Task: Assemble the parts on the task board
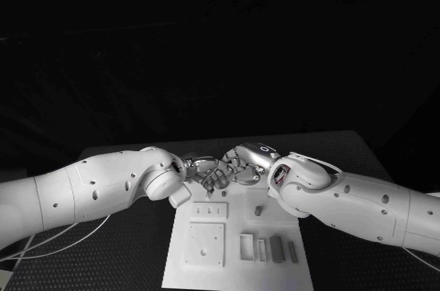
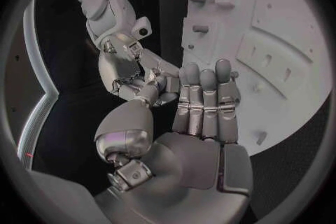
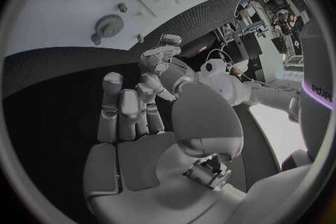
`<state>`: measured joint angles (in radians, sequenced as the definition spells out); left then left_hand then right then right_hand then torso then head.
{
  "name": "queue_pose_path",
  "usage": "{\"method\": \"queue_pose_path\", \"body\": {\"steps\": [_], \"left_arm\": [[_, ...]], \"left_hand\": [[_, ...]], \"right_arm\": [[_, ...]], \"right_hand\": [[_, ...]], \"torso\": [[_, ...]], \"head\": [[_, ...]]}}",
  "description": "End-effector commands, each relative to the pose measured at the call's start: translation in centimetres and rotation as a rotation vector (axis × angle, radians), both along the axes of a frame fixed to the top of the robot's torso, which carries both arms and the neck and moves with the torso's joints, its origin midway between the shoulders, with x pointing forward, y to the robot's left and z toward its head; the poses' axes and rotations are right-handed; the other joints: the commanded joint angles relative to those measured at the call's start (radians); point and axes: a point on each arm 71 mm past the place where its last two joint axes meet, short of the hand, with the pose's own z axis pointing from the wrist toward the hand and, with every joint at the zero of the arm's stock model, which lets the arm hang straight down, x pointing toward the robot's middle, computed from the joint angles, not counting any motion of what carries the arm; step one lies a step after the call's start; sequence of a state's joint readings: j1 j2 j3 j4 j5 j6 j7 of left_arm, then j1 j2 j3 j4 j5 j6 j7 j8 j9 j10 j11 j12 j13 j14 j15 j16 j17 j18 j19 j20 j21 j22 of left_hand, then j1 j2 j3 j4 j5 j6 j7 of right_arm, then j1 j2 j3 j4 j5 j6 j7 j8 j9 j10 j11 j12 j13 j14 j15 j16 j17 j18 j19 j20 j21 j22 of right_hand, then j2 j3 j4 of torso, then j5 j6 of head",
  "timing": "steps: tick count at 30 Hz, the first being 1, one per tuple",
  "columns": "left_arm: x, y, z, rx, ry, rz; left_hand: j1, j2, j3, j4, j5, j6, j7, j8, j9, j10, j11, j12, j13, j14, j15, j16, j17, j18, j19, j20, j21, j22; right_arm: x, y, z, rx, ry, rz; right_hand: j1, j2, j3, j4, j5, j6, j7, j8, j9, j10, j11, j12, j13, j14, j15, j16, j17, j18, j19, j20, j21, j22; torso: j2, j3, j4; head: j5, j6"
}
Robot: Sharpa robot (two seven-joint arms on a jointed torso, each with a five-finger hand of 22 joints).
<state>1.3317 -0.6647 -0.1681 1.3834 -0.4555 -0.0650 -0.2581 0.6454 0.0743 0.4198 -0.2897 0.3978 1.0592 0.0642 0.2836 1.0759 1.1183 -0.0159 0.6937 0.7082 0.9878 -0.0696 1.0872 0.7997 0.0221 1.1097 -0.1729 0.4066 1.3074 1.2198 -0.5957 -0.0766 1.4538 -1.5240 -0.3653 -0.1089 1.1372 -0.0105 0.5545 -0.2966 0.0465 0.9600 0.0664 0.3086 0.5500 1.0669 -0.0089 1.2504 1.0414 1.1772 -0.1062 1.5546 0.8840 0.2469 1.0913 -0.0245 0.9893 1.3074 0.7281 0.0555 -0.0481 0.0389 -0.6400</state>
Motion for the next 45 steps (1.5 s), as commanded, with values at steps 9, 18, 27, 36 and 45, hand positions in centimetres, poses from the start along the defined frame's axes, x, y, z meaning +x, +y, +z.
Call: {"method": "queue_pose_path", "body": {"steps": [9, 18, 27, 36, 45], "left_arm": [[0.06, -0.62, 0.43, -0.046, -0.009, -0.018], [0.09, -0.55, 0.42, -0.052, -0.004, -0.010], [0.07, -0.56, 0.42, -0.057, 0.000, -0.008], [0.10, -0.47, 0.44, -0.059, -0.002, -0.004], [0.09, -0.32, 0.42, -0.058, 0.000, -0.005]], "left_hand": [[0.088, 0.001, 0.147, 0.054, -0.171, 0.016, 0.003, -0.021, -0.002, 0.013, 0.001, -0.012, -0.010, -0.008, 0.004, 0.014, -0.020, 0.016, 0.006, 0.010, -0.014, 0.021], [0.098, 0.043, 0.198, 0.036, -0.172, 0.021, 0.003, -0.029, 0.002, 0.014, 0.001, -0.013, -0.012, -0.010, 0.005, 0.021, -0.030, 0.013, 0.006, 0.011, -0.016, 0.022], [0.094, 0.059, 0.221, 0.033, -0.188, 0.022, 0.004, -0.033, 0.005, 0.014, 0.002, -0.013, -0.014, -0.012, 0.006, 0.024, -0.037, 0.012, 0.005, 0.011, -0.016, 0.022], [0.090, 0.084, 0.235, 0.018, -0.199, 0.024, 0.004, -0.035, 0.010, 0.014, 0.003, -0.013, -0.014, -0.013, 0.007, 0.028, -0.042, 0.011, 0.004, 0.012, -0.015, 0.023], [0.091, 0.094, 0.244, 0.005, -0.226, 0.025, 0.004, -0.037, 0.014, 0.015, 0.003, -0.013, -0.015, -0.014, 0.007, 0.032, -0.046, 0.011, 0.005, 0.012, -0.013, 0.023]], "right_arm": [[-0.37, 0.40, -0.64, -0.017, 0.042, 0.026], [-0.46, 0.45, -0.76, -0.016, 0.052, 0.031], [-0.47, 0.43, -0.83, -0.015, 0.057, 0.031], [-0.24, 0.16, -1.03, -0.013, 0.079, 0.015], [0.08, -0.46, -1.10, 0.002, 0.087, -0.008]], "right_hand": [[-0.002, 0.003, -0.003, 0.002, 0.003, 0.049, 0.034, 0.013, 0.022, 0.007, -0.001, -0.004, 0.001, 0.002, -0.007, 0.005, -0.002, 0.015, -0.002, -0.007, 0.005, 0.018], [-0.002, 0.003, -0.004, 0.002, 0.003, 0.049, 0.033, 0.012, 0.022, 0.007, -0.001, -0.004, 0.001, 0.001, -0.007, 0.005, -0.004, 0.015, -0.002, -0.007, 0.005, 0.018], [-0.003, 0.003, -0.004, 0.002, 0.003, 0.049, 0.033, 0.011, 0.022, 0.007, -0.001, -0.004, 0.001, -0.001, -0.007, 0.004, -0.006, 0.015, -0.002, -0.007, 0.005, 0.018], [-0.030, -0.039, -0.019, 0.007, 0.003, 0.023, 0.039, -0.008, 0.015, -0.002, 0.004, -0.010, 0.000, -0.017, -0.005, -0.001, -0.030, 0.015, -0.004, -0.002, 0.002, 0.015], [-0.082, -0.099, -0.005, 0.018, 0.003, -0.070, 0.078, -0.071, -0.015, -0.040, 0.040, -0.031, -0.005, -0.044, 0.030, -0.014, -0.033, 0.015, -0.015, 0.011, -0.018, 0.007]], "torso": [[0.000, -0.0003, -0.0004], [0.000, 0.0004, -0.0003], [0.000, 0.0006, -0.0001], [0.000, 0.0004, -0.0005], [0.000, 0.0007, -0.0003]], "head": [[0.002, -0.005], [0.002, -0.007], [0.003, -0.008], [0.004, -0.010], [0.006, -0.007]]}}
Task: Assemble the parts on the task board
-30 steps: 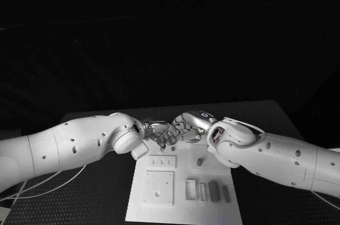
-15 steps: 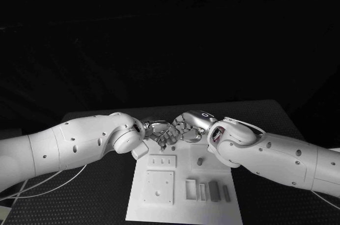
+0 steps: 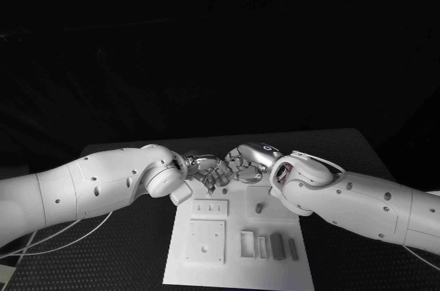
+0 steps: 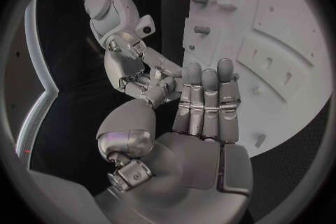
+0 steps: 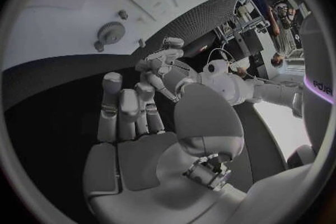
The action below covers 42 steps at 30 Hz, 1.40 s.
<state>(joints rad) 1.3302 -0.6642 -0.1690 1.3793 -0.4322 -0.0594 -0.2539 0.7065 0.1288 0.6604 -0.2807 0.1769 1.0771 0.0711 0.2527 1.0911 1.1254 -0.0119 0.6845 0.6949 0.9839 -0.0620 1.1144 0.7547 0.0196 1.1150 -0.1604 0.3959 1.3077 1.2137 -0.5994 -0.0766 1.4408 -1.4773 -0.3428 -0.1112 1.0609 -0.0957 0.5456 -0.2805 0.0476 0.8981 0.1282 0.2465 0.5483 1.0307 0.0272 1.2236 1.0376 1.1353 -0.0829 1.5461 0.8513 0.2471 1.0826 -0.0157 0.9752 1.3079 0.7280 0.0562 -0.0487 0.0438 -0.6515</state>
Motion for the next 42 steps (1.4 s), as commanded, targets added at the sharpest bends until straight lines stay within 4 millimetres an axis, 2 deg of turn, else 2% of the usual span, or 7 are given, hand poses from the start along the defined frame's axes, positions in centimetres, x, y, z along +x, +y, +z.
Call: {"method": "queue_pose_path", "body": {"steps": [1, 4, 9, 20, 29, 38, 42], "left_arm": [[0.1, -0.4, 0.5, -0.041, -0.016, -0.011], [0.1, -0.3, 0.5, -0.041, -0.015, -0.013], [0.0, -0.4, 0.5, -0.041, -0.015, -0.017], [0.3, 0.0, 0.5, -0.036, -0.019, -0.006], [0.6, 0.8, 0.1, 0.011, 0.015, 0.032], [0.6, 1.4, -0.2, 0.045, 0.036, 0.012], [0.5, 1.2, -0.2, 0.082, 0.022, -0.019]], "left_hand": [[0.031, 0.040, 0.003, -0.004, -0.007, 0.007, -0.003, -0.007, -0.001, 0.008, -0.001, -0.003, -0.002, -0.010, -0.001, 0.005, -0.001, 0.014, 0.000, -0.001, -0.002, 0.023], [0.033, 0.040, 0.005, -0.005, -0.008, 0.007, -0.003, -0.007, -0.001, 0.008, -0.002, -0.003, -0.002, -0.010, -0.001, 0.005, -0.002, 0.014, 0.000, -0.001, -0.001, 0.023], [0.034, 0.040, 0.006, -0.006, -0.009, 0.008, -0.004, -0.007, 0.000, 0.009, -0.002, -0.003, -0.001, -0.010, -0.001, 0.006, -0.002, 0.014, 0.000, -0.001, -0.001, 0.023], [0.038, 0.040, 0.009, -0.007, -0.010, 0.010, -0.005, -0.006, 0.001, 0.011, -0.003, -0.002, -0.001, -0.008, -0.001, 0.008, -0.003, 0.015, 0.001, -0.001, 0.000, 0.023], [0.042, 0.039, 0.012, -0.008, 0.007, 0.018, -0.008, -0.005, 0.003, 0.018, -0.005, 0.001, -0.001, -0.003, -0.003, 0.013, -0.005, 0.015, 0.004, -0.002, 0.005, 0.024], [0.043, 0.039, 0.013, -0.010, 0.010, 0.021, -0.009, -0.005, 0.004, 0.020, -0.007, 0.001, -0.001, -0.001, -0.004, 0.015, -0.006, 0.016, 0.006, -0.003, 0.007, 0.024], [0.045, 0.036, 0.014, -0.010, 0.014, 0.023, -0.010, -0.006, 0.004, 0.022, -0.007, 0.001, -0.002, -0.001, -0.004, 0.016, -0.007, 0.016, 0.006, -0.004, 0.009, 0.024]], "right_arm": [[-0.2, 0.1, -0.5, -0.002, 0.032, 0.016], [-0.2, 0.1, -0.5, -0.001, 0.041, 0.019], [-0.2, 0.3, -0.6, 0.005, 0.052, 0.028], [0.0, -0.6, -0.8, 0.023, 0.056, 0.010], [1.2, -3.8, -0.9, 0.116, 0.097, -0.073], [2.2, -6.4, -1.1, 0.176, 0.113, -0.155], [2.7, -7.3, -1.2, 0.184, 0.112, -0.184]], "right_hand": [[-0.007, -0.015, 0.005, 0.003, 0.002, -0.009, 0.017, -0.010, -0.014, -0.005, 0.005, -0.005, -0.002, -0.003, 0.008, -0.005, 0.000, 0.015, -0.006, 0.003, -0.004, 0.006], [-0.011, -0.020, 0.009, 0.005, 0.002, -0.011, 0.019, -0.011, -0.016, -0.008, 0.008, -0.006, -0.003, -0.005, 0.011, -0.005, 0.000, 0.015, -0.007, 0.004, -0.006, 0.006], [-0.012, -0.019, 0.011, 0.006, 0.002, -0.009, 0.020, -0.011, -0.017, -0.008, 0.008, -0.006, -0.004, -0.006, 0.011, -0.005, 0.000, 0.015, -0.007, 0.005, -0.006, 0.006], [-0.015, -0.023, 0.016, 0.006, 0.002, -0.019, 0.023, -0.017, -0.021, -0.012, 0.011, -0.008, -0.006, -0.010, 0.013, -0.006, 0.000, 0.015, -0.009, 0.006, -0.008, 0.006], [-0.025, -0.037, 0.028, 0.005, 0.002, -0.080, 0.045, -0.052, -0.041, -0.041, 0.033, -0.031, -0.024, -0.042, 0.035, -0.021, -0.005, 0.015, -0.038, 0.021, -0.027, 0.005], [-0.026, -0.034, 0.029, 0.006, 0.002, -0.084, 0.048, -0.053, -0.043, -0.044, 0.036, -0.032, -0.028, -0.047, 0.038, -0.022, -0.006, 0.015, -0.041, 0.025, -0.029, 0.005], [-0.024, -0.029, 0.031, 0.005, 0.002, -0.083, 0.048, -0.052, -0.043, -0.043, 0.036, -0.031, -0.029, -0.047, 0.038, -0.021, -0.006, 0.015, -0.040, 0.025, -0.028, 0.006]], "torso": [[0.000, 0.0000, 0.0002], [0.000, -0.0006, -0.0003], [0.000, 0.0005, -0.0002], [0.001, -0.0006, -0.0002], [0.000, -0.0014, -0.0009], [0.000, 0.0021, -0.0013], [0.000, 0.0012, -0.0013]], "head": [[0.003, 0.007], [0.011, 0.008], [0.006, 0.005], [0.009, 0.002], [0.009, 0.001], [0.012, 0.003], [0.011, 0.002]]}}
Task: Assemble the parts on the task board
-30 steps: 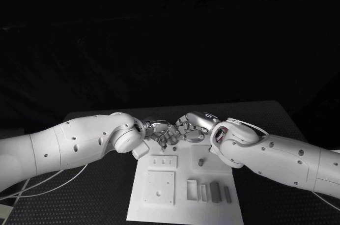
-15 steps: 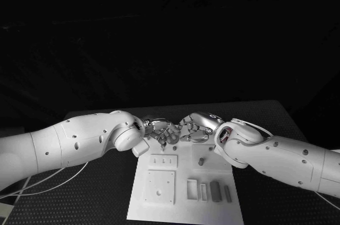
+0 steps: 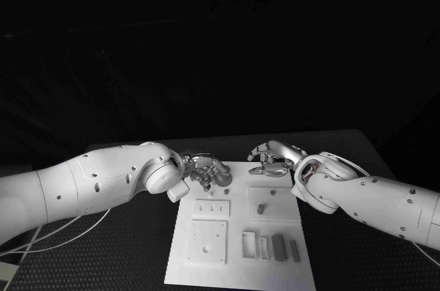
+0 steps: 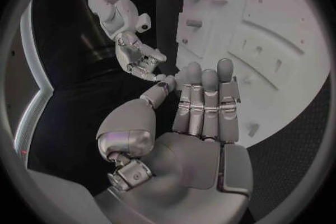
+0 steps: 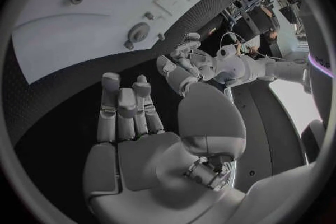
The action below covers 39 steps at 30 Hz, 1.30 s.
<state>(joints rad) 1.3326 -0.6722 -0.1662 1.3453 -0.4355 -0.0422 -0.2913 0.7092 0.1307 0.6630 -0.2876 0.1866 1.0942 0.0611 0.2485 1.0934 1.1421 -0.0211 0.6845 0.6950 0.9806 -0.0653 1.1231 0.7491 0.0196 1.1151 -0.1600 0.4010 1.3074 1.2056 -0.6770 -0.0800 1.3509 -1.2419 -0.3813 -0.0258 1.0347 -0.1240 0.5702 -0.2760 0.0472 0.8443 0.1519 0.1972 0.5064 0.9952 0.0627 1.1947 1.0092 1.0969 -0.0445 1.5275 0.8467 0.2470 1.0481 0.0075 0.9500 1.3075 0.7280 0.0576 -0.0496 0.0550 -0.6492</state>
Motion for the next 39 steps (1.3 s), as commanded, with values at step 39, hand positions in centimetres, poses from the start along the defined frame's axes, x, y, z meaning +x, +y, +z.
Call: {"method": "queue_pose_path", "body": {"steps": [39], "left_arm": [[-3.1, 0.6, -4.2, 0.505, -0.135, -0.128]], "left_hand": [[0.061, 0.018, 0.021, -0.003, 0.020, 0.025, -0.007, -0.005, 0.004, 0.028, -0.008, 0.002, -0.005, 0.021, -0.009, 0.020, -0.009, 0.018, 0.019, -0.011, 0.025, 0.025]], "right_arm": [[3.3, -3.5, 3.6, 0.107, -0.056, -0.123]], "right_hand": [[0.005, 0.007, 0.005, -0.005, 0.002, -0.024, 0.023, 0.002, -0.001, -0.004, -0.001, 0.002, -0.005, -0.007, -0.001, 0.001, -0.002, 0.015, -0.004, 0.003, -0.001, 0.008]], "torso": [[0.000, -0.0013, 0.0002]], "head": [[-0.002, -0.030]]}}
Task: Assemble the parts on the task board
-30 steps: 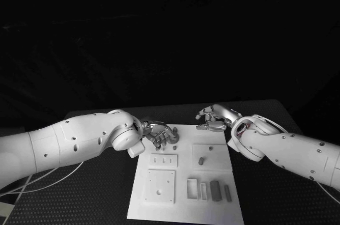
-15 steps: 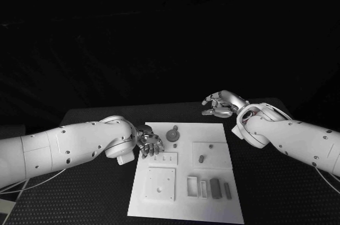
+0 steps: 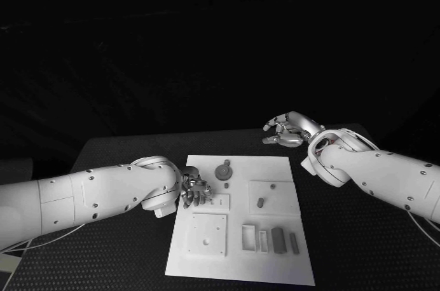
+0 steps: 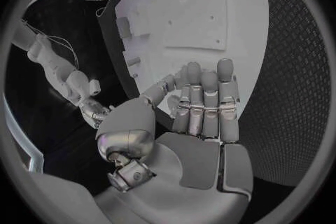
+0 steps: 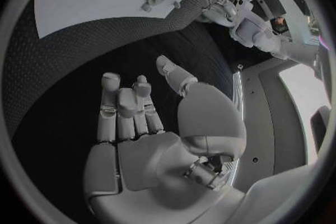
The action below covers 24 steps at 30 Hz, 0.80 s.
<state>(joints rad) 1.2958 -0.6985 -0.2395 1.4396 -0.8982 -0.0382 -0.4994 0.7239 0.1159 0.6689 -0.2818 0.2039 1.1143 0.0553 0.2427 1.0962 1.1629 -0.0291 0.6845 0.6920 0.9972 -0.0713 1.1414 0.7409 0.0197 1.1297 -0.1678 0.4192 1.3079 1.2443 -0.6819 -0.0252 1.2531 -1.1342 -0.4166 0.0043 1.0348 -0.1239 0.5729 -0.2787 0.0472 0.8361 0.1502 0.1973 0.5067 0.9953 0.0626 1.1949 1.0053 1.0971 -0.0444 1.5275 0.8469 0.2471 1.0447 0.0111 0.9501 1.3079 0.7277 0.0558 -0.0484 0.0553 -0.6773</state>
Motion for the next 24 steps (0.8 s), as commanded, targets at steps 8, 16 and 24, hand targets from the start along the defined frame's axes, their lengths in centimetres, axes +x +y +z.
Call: {"method": "queue_pose_path", "body": {"steps": [8, 16, 24], "left_arm": [[0.06, -0.73, -0.26, 0.010, -0.066, 0.003], [-0.13, -0.90, -0.38, 0.023, -0.046, -0.015], [-0.12, -0.94, -0.55, 0.051, -0.028, -0.030]], "left_hand": [[0.047, 0.031, 0.016, -0.008, 0.002, 0.008, -0.002, 0.000, 0.002, 0.010, -0.001, 0.002, -0.002, 0.008, -0.004, 0.002, -0.003, 0.019, 0.006, -0.004, 0.008, 0.024], [0.047, 0.030, 0.017, -0.008, 0.001, 0.009, -0.002, 0.000, 0.002, 0.012, -0.001, 0.002, -0.003, 0.009, -0.005, 0.003, -0.004, 0.019, 0.007, -0.005, 0.009, 0.023], [0.047, 0.030, 0.017, -0.008, 0.001, 0.010, -0.003, -0.001, 0.001, 0.013, -0.001, 0.001, -0.003, 0.010, -0.005, 0.002, -0.005, 0.018, 0.007, -0.005, 0.009, 0.023]], "right_arm": [[-0.09, 0.40, 0.06, 0.004, 0.003, 0.021], [-0.12, 0.45, 0.01, 0.002, 0.010, 0.024], [-0.20, 0.62, 0.02, 0.002, 0.012, 0.029]], "right_hand": [[0.004, 0.008, 0.002, -0.003, 0.002, -0.016, 0.025, 0.002, -0.001, -0.004, -0.001, 0.002, -0.002, -0.008, -0.002, 0.001, -0.002, 0.015, 0.000, 0.000, -0.001, 0.008], [0.003, 0.008, 0.001, -0.003, 0.002, -0.016, 0.025, 0.003, -0.002, -0.004, -0.001, 0.002, -0.003, -0.008, -0.002, 0.002, -0.002, 0.015, 0.000, 0.000, -0.001, 0.008], [0.002, 0.008, 0.000, -0.002, 0.002, -0.016, 0.025, 0.003, -0.002, -0.004, -0.001, 0.003, -0.003, -0.007, -0.002, 0.002, -0.002, 0.015, 0.000, 0.000, -0.001, 0.008]], "torso": [[0.000, 0.0001, -0.0015], [0.000, 0.0001, 0.0000], [0.000, -0.0001, -0.0001]], "head": [[-0.007, -0.007], [-0.010, -0.009], [-0.010, -0.010]]}}
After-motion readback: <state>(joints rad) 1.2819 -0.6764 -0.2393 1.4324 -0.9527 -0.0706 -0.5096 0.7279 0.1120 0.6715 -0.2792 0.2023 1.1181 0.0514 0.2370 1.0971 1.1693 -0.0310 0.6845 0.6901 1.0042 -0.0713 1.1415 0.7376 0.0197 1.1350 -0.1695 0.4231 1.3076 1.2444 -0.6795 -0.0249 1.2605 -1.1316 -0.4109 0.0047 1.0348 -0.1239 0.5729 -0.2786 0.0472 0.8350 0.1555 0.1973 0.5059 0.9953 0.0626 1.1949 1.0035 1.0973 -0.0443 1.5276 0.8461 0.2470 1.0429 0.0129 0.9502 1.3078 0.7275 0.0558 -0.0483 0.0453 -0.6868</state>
